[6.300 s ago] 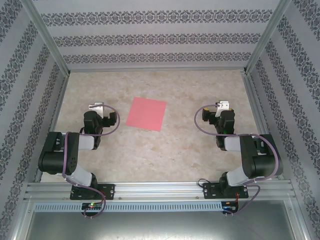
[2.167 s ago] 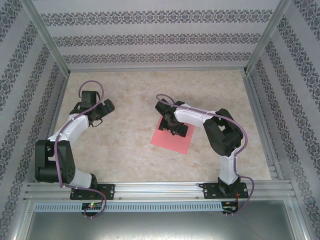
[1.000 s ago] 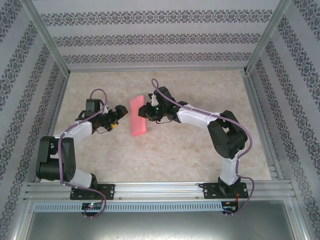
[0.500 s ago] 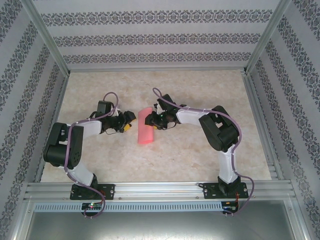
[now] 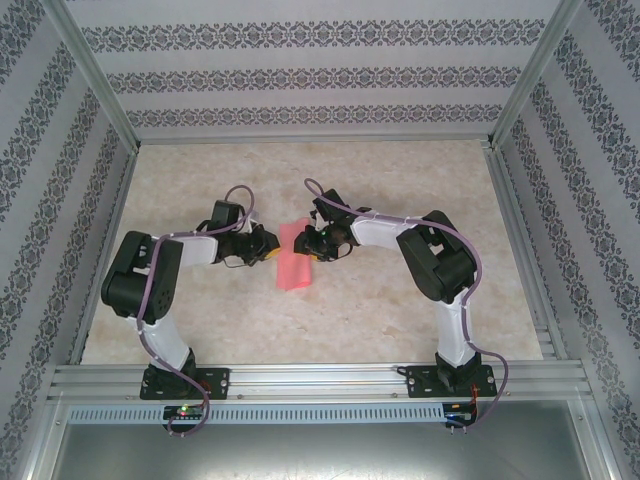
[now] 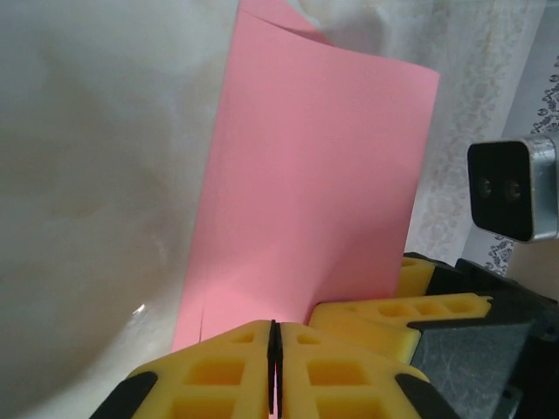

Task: Fold a paper plane with a square sheet of paper (pick it up from the middle)
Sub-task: First fold in half a square sheet of paper at the center of the table.

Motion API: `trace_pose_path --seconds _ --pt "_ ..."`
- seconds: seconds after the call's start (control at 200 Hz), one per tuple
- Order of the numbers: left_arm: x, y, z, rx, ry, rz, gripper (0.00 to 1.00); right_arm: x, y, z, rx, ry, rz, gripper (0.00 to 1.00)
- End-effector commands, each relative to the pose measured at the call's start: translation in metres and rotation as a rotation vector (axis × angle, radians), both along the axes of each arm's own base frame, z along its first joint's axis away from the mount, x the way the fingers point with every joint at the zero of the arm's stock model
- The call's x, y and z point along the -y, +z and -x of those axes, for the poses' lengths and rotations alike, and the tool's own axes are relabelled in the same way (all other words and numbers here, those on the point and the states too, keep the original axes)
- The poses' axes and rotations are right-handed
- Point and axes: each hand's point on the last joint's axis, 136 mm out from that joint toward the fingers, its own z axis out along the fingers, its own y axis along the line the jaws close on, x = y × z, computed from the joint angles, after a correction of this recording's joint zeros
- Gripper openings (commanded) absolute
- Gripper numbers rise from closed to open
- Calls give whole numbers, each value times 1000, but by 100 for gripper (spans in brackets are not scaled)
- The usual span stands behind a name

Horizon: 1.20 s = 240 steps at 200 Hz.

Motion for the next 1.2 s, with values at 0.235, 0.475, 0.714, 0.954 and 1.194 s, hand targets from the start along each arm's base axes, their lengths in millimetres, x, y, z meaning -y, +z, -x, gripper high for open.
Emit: trace_pose_path --seconds 0.235,0.475,0.714,0.954,1.194 --pt "11 -26 -1 -65 -56 -117 1 7 -16 3 -24 -17 85 35" --pt "-3 -51 14 -170 -68 -231 0 0 15 4 3 37 3 47" --pt "-2 -51 14 -175 -96 -241 0 11 16 8 -14 89 16 53" --pt "4 -44 8 -155 -115 -218 0 18 -1 11 -45 80 46 38" --pt "7 11 -29 -42 -21 -145 32 40 -39 10 -78 -23 187 29"
